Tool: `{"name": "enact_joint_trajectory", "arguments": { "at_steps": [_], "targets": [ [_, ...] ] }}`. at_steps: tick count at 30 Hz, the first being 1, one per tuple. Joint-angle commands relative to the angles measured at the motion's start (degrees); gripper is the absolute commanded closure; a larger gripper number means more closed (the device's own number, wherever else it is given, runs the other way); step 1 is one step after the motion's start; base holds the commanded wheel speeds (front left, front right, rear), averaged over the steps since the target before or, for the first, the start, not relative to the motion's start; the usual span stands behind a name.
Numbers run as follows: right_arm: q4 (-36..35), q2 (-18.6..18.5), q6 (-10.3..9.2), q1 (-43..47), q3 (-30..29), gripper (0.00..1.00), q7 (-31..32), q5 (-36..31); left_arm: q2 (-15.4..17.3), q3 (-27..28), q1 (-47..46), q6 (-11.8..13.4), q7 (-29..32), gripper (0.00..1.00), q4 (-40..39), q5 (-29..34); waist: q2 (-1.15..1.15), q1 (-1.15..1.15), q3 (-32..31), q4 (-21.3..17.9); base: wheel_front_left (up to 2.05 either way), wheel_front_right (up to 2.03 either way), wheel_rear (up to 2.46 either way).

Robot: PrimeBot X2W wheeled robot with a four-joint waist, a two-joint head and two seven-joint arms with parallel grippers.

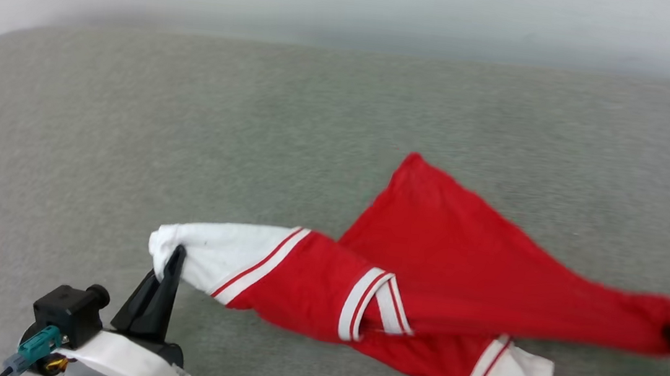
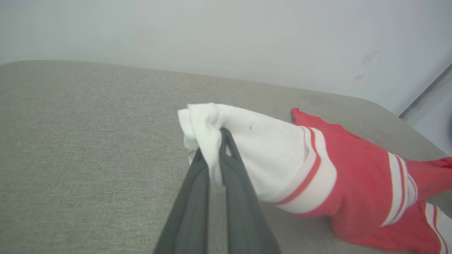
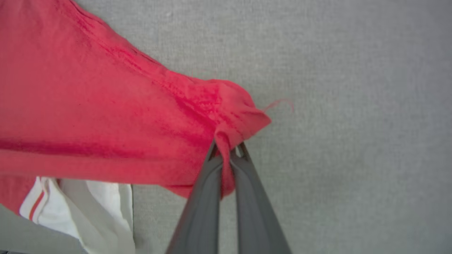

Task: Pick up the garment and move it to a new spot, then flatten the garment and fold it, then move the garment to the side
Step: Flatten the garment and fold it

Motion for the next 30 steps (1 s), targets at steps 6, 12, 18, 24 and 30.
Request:
{"name": "enact_joint_trajectory", "arguments": {
  "at_steps": [6, 12, 18, 24, 30],
  "targets": [
    [-4.6, 6.11, -0.04, 16.71, -2.92, 1.0, -2.73, 0.21, 1.14, 1.3, 3.0, 0.78, 0.57, 1.0, 1.47, -1.23, 0.0, 0.0, -5.41, -6.65, 0.0, 0.0, 0.0],
    [-5.88, 13.15, -0.04, 27.6, -3.73, 1.0, -5.01, -0.11, 1.53, 1.13, 4.06, 1.03, 1.04, 1.0, 1.76, -1.81, 0.0, 0.0, -6.33, -7.63, 0.0, 0.0, 0.0],
    [-5.95, 15.73, -0.04, 29.07, -3.76, 0.0, -13.58, 0.91, 1.46, 0.56, 3.96, 1.12, 1.28, 1.0, 1.63, -1.83, 0.0, 0.0, -6.32, -7.82, 0.0, 0.0, 0.0],
    [-7.27, 16.18, -0.03, 24.0, -3.57, 0.0, -33.56, 0.1, 1.39, -0.04, 2.96, 1.16, 1.69, 1.0, 0.95, -1.6, 0.0, 0.0, -6.07, -7.24, 0.0, 0.0, 0.0],
    [-2.82, 14.14, -0.03, 15.72, -0.61, 0.0, -44.99, 0.17, 1.25, -0.47, 1.47, 1.13, 1.68, 1.0, 0.16, -1.25, 0.0, 0.0, -4.31, -5.82, 0.0, 0.0, 0.0]
  ]
}}
